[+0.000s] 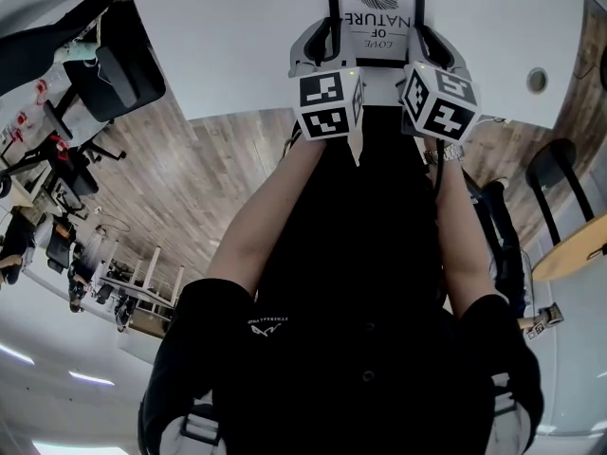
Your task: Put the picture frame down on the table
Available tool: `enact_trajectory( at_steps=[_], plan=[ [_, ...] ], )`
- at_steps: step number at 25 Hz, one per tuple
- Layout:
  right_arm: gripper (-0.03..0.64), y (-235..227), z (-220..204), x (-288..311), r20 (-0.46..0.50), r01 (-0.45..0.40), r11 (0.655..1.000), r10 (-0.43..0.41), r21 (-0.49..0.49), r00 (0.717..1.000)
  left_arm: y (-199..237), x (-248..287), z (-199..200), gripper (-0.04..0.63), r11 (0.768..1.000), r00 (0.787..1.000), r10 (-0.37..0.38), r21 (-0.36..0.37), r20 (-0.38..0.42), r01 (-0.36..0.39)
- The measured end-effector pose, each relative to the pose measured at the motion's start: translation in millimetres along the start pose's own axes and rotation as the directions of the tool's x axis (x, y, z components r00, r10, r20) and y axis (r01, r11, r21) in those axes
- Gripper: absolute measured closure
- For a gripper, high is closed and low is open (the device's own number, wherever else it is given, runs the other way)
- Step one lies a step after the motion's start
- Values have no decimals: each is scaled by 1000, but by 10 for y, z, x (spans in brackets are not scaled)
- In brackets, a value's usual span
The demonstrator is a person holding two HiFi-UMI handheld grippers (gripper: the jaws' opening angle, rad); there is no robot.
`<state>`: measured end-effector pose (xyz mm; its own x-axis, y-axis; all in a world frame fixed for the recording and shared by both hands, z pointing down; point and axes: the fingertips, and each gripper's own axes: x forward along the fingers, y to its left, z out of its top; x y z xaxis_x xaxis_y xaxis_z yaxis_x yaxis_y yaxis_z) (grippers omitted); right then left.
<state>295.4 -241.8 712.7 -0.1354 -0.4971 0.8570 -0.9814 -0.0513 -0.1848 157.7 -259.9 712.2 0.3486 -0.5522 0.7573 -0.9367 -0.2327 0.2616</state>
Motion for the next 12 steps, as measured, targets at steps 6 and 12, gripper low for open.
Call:
enact_trajectory(
  at_steps=[6,12],
  plan=[
    [551,10,-3,26,3,-5,1000,5,-5,1000,16,8,6,522,1000,1000,-7,-12,9,7],
    [527,-19,-11,0,4,-16,1000,16,-20,1000,-26,-13,23,512,999,999,-37,3,28,36]
  ],
)
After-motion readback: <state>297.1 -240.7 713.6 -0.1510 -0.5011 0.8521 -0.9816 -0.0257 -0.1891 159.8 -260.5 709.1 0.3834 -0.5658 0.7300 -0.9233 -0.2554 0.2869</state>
